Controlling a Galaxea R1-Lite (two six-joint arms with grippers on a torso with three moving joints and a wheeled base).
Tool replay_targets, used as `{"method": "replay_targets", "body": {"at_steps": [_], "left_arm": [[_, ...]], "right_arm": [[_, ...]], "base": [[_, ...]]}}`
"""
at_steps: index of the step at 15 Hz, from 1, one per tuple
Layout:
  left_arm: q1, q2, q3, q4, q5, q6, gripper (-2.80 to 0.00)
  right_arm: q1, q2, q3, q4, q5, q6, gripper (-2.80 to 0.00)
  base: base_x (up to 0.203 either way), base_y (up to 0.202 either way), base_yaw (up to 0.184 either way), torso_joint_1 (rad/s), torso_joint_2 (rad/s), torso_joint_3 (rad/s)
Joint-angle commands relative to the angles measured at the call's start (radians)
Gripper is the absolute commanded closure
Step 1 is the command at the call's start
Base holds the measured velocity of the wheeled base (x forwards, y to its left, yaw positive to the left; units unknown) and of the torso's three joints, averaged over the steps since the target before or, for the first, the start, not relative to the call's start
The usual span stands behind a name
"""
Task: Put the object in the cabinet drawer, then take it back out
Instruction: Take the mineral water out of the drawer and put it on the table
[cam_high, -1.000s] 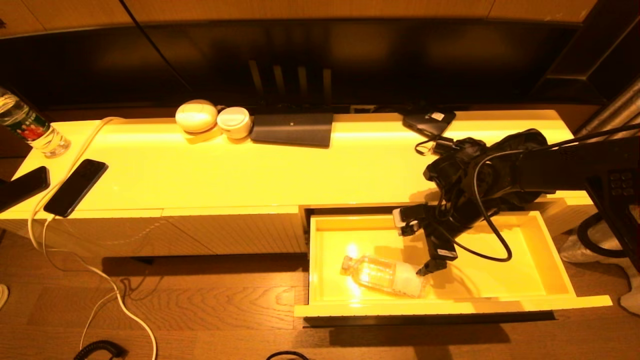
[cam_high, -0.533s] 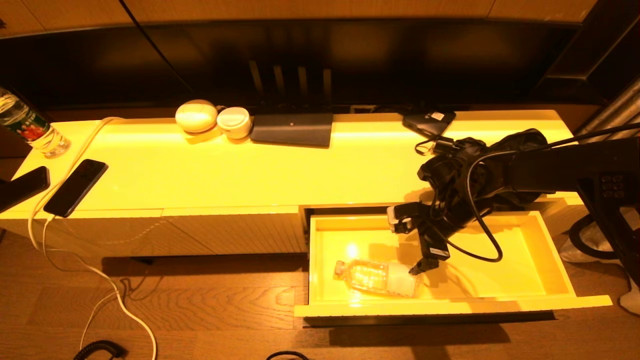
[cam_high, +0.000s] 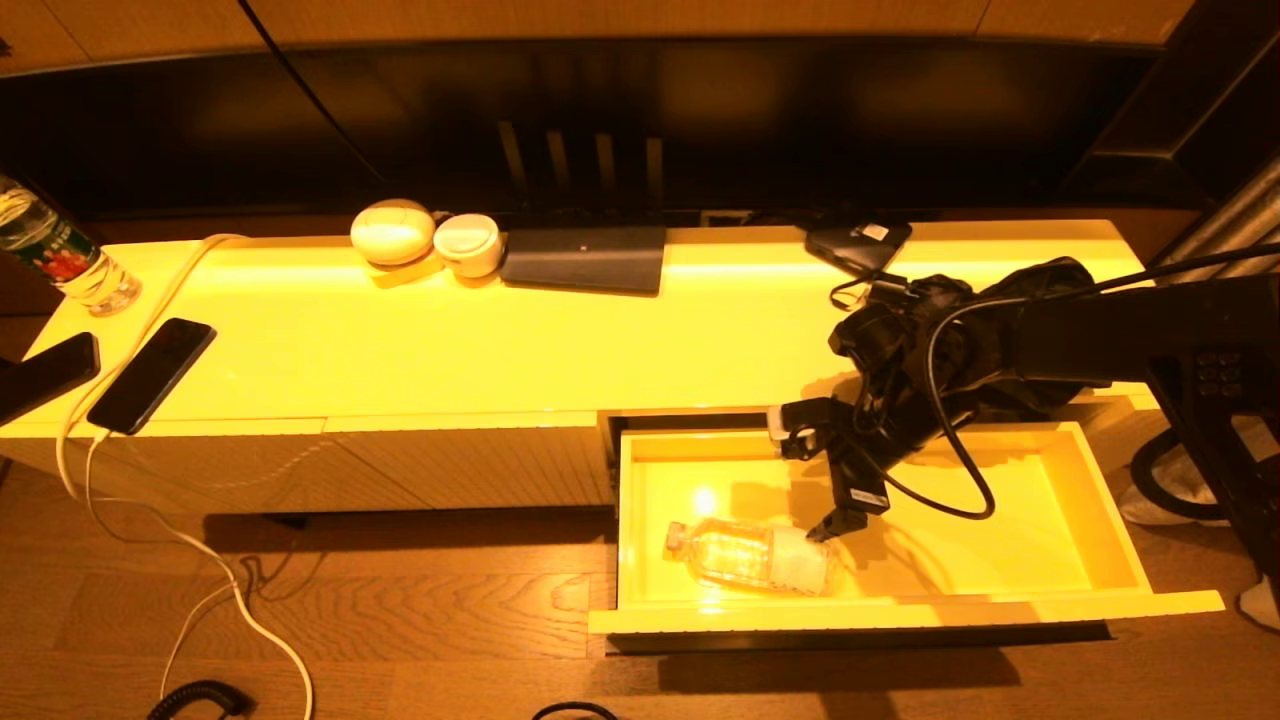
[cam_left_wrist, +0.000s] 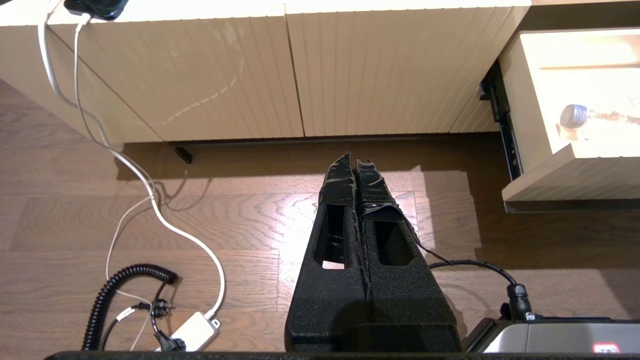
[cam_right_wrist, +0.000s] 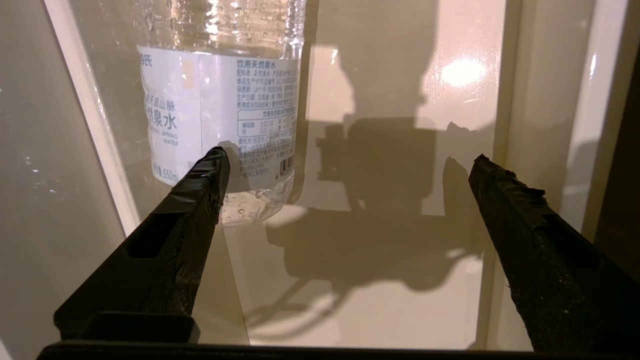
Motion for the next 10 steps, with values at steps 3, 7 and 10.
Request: {"method": "replay_targets", "body": {"at_steps": [3, 7, 10], "left_arm": [[0.000, 0.000, 0.002, 0.000, 0.000, 0.000, 0.00], [0.000, 0.000, 0.002, 0.000, 0.000, 0.000, 0.00], [0.000, 0.000, 0.002, 0.000, 0.000, 0.000, 0.00]], "right_arm": [[0.027, 0.026, -0.031, 0.007, 0.001, 0.016, -2.80], [0.038, 0.043, -0.037, 0.007, 0.001, 0.016, -2.80], [0.045, 0.055, -0.054, 0.007, 0.001, 0.017, -2.80]], "base": [[0.000, 0.000, 0.000, 0.000, 0.00, 0.000], [0.000, 0.000, 0.000, 0.000, 0.00, 0.000], [0.000, 0.000, 0.000, 0.000, 0.00, 0.000]]}}
